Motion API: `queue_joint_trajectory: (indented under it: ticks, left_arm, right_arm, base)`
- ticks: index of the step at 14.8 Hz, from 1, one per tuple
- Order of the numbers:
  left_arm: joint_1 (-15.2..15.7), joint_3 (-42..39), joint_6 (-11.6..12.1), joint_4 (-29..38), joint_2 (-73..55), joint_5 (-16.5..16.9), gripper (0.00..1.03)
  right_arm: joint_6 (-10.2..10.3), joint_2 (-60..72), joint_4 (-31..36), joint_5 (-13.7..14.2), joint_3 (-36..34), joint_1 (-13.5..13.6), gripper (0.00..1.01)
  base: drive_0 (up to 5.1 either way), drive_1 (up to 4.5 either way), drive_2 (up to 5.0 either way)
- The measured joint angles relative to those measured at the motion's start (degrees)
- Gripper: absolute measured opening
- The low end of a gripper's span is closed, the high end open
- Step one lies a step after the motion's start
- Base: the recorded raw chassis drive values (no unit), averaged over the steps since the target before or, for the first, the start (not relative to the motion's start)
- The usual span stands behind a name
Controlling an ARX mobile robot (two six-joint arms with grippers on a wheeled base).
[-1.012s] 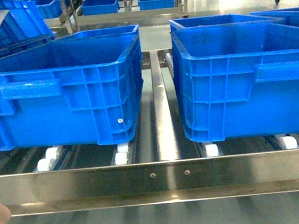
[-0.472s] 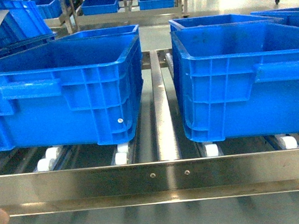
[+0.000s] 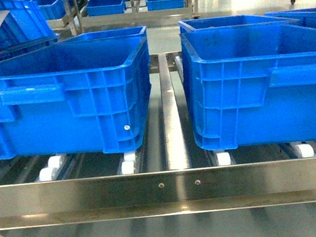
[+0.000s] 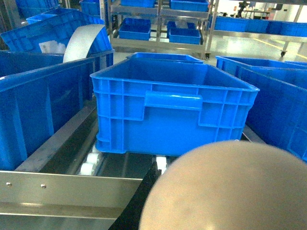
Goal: Place part in tray to right shelf
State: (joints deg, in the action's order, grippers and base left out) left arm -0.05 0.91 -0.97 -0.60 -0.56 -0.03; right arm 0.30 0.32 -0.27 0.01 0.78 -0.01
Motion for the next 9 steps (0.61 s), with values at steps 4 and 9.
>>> queue_joint_trajectory:
  ticks: [4, 9]
  left_arm:
    - [0.0, 0.0, 0.0, 0.1, 0.0, 0.0, 0.12]
    - [0.0, 0.0, 0.0, 0.1, 0.0, 0.0, 0.12]
  right_arm:
    - [0.0, 0.0, 0.0, 0.0, 0.0, 0.0, 0.47]
    - [0.0, 0.0, 0.0, 0.0, 0.0, 0.0, 0.98]
  base:
    - [0.0, 0.0, 0.0]
    - [0.0, 0.0, 0.0]
